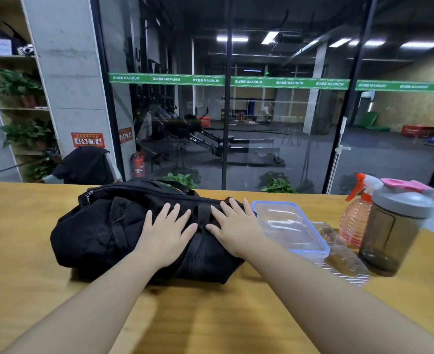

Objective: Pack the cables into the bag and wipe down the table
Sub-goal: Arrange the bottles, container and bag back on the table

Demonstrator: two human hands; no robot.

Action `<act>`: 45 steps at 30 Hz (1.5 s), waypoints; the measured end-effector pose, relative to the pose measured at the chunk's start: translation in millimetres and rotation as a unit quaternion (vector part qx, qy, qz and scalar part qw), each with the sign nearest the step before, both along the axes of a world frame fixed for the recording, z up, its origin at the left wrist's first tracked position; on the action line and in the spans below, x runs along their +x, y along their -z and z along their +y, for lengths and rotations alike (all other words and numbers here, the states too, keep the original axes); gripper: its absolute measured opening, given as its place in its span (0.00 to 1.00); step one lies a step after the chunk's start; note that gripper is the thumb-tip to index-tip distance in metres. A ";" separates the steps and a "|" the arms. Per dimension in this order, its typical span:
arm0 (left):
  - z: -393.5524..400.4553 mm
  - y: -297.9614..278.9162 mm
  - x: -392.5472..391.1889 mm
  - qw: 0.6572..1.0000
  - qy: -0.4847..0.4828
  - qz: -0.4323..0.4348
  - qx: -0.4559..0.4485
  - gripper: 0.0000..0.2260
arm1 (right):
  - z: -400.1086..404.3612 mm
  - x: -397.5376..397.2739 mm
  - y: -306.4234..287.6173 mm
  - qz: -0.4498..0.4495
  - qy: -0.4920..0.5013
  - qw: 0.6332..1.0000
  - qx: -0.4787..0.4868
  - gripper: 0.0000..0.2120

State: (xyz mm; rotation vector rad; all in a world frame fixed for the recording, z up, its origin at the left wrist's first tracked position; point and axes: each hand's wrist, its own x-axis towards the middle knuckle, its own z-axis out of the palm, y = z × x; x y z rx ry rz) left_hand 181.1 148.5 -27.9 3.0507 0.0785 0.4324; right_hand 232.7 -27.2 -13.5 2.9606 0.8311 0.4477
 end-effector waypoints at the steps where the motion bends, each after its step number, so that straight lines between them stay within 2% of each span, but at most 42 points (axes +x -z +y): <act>1: -4.3 0.1 -3.7 1.000 0.001 -0.002 -0.015 0.25 | -4.5 -3.5 0.1 -0.009 -0.006 1.000 0.009 0.28; 5: -20.3 -3.2 -16.4 0.998 0.002 -0.029 -0.056 0.25 | -23.3 -20.8 -0.5 -0.015 -0.029 0.998 0.054 0.28; 11: -43.5 -11.4 -35.5 0.995 0.003 -0.089 -0.053 0.23 | -52.2 -50.8 -4.2 -0.026 -0.061 0.992 0.112 0.27; 15: -62.1 -17.4 -49.6 0.988 -0.051 -0.140 -0.044 0.25 | -69.6 -67.6 -0.8 -0.055 -0.044 0.990 0.120 0.27; 19: -83.2 -17.8 -62.1 0.983 -0.051 -0.158 -0.085 0.23 | -86.7 -79.9 -0.8 -0.053 -0.026 0.987 0.146 0.27; 25: -116.3 -16.1 -76.6 0.973 0.017 -0.187 -0.136 0.22 | -115.8 -104.5 -5.2 -0.068 0.000 0.967 0.245 0.25; 30: -140.2 -22.3 -93.8 0.946 0.094 -0.215 -0.225 0.20 | -140.4 -117.6 -2.7 -0.047 0.036 0.961 0.271 0.26; 35: -158.2 -19.5 -115.2 0.913 0.170 -0.254 -0.271 0.16 | -173.7 -134.6 3.4 -0.048 0.065 0.945 0.316 0.25; 39: -169.6 -7.4 -126.6 0.908 0.201 -0.245 -0.276 0.20 | -196.3 -147.0 11.3 -0.054 0.081 0.946 0.310 0.24; 45: -178.0 18.3 -128.3 0.923 0.228 -0.201 -0.237 0.14 | -261.8 -166.1 26.8 -0.076 0.188 0.938 0.281 0.22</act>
